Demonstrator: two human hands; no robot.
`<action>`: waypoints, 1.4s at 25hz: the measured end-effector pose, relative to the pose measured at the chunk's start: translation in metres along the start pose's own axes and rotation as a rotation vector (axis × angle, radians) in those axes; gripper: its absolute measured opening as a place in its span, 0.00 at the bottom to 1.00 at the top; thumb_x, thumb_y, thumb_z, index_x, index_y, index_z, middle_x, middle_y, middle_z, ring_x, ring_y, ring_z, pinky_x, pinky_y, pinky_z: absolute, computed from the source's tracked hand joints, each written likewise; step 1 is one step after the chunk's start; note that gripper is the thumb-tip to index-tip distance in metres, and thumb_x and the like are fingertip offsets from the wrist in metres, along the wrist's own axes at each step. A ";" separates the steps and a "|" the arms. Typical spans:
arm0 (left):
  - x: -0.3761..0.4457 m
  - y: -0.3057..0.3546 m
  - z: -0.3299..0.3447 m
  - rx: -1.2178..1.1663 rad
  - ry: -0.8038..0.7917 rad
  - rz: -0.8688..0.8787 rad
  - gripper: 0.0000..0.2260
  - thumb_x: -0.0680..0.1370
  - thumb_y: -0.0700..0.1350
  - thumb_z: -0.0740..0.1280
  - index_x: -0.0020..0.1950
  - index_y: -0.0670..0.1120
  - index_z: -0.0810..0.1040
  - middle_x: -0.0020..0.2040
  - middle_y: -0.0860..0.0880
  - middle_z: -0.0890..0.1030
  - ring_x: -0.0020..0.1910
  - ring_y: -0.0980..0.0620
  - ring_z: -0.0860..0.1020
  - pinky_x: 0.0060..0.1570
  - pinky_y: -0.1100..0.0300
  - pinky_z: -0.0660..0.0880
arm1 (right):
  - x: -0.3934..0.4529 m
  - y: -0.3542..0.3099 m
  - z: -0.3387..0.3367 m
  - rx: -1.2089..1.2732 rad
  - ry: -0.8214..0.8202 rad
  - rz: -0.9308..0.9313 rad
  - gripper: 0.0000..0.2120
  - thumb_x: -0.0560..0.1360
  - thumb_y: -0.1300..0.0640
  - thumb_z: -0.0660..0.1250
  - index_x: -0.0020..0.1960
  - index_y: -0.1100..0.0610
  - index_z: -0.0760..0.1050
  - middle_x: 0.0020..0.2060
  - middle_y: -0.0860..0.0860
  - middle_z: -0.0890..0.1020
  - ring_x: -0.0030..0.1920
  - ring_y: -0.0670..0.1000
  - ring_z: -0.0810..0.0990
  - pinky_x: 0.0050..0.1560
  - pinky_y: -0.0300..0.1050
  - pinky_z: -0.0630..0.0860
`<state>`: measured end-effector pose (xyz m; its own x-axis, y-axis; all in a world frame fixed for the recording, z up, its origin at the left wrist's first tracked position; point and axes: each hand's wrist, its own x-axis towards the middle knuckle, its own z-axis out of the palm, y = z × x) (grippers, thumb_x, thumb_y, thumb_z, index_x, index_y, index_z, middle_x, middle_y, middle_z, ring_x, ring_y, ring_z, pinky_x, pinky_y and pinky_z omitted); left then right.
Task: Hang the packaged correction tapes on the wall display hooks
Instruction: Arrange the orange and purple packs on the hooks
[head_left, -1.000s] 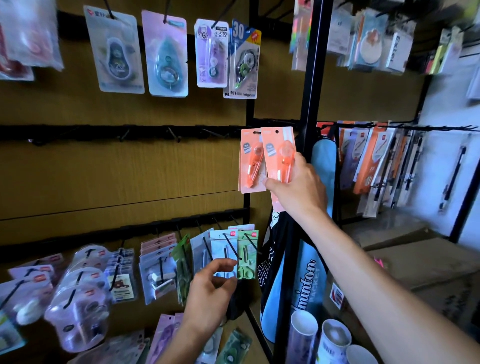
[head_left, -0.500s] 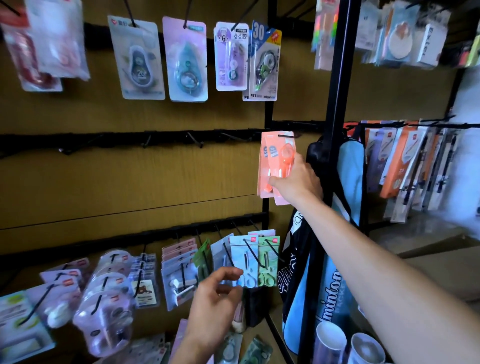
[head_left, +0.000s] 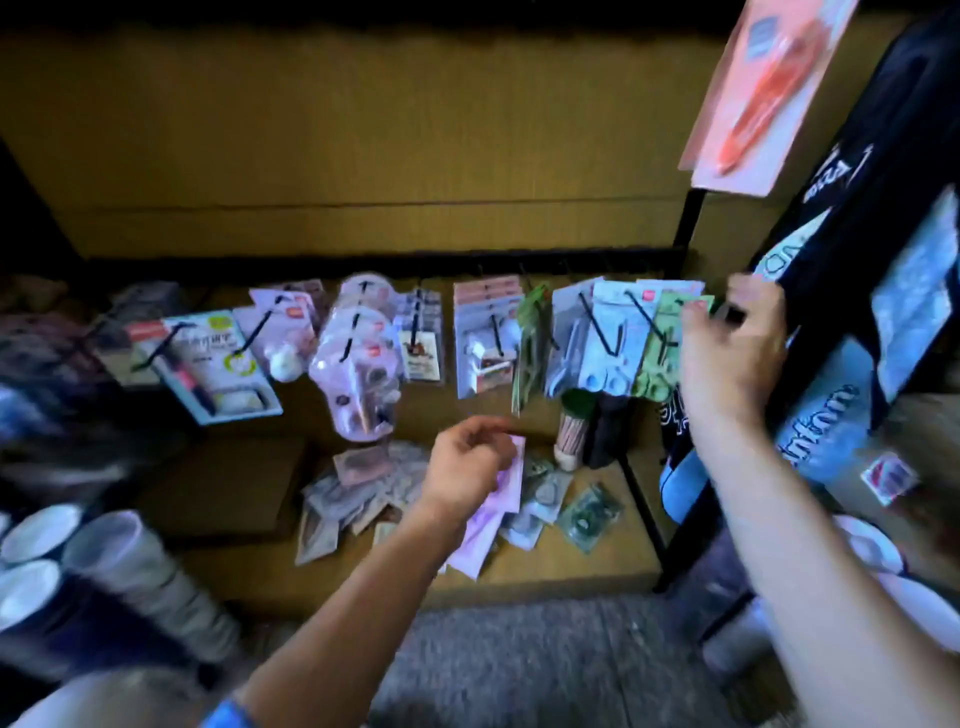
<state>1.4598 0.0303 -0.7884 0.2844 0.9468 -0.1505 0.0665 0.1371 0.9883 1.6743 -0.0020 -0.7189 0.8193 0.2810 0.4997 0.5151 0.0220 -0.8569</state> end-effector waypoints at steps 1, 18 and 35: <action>-0.002 -0.016 -0.001 -0.001 0.004 -0.061 0.08 0.79 0.32 0.64 0.52 0.42 0.80 0.35 0.47 0.77 0.31 0.55 0.74 0.26 0.70 0.70 | -0.036 0.022 -0.006 0.018 -0.022 0.063 0.18 0.71 0.59 0.69 0.60 0.60 0.75 0.57 0.57 0.80 0.54 0.57 0.79 0.52 0.38 0.70; 0.059 -0.135 -0.034 -0.113 0.220 -0.370 0.14 0.78 0.32 0.61 0.58 0.45 0.80 0.43 0.46 0.82 0.41 0.49 0.77 0.38 0.59 0.71 | -0.197 0.222 0.126 -0.348 -0.890 0.798 0.11 0.70 0.51 0.69 0.48 0.57 0.78 0.48 0.58 0.81 0.48 0.56 0.79 0.45 0.43 0.69; 0.026 -0.109 -0.023 -0.198 0.235 -0.453 0.11 0.79 0.36 0.64 0.60 0.44 0.77 0.55 0.41 0.82 0.48 0.45 0.80 0.49 0.53 0.72 | -0.180 0.120 0.083 0.357 -0.699 1.138 0.03 0.73 0.59 0.71 0.45 0.55 0.83 0.43 0.50 0.86 0.47 0.49 0.82 0.46 0.44 0.75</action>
<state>1.4377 0.0465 -0.8992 0.0461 0.8166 -0.5754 -0.0550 0.5772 0.8147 1.5678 0.0300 -0.9226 0.3914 0.7258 -0.5658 -0.5245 -0.3292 -0.7852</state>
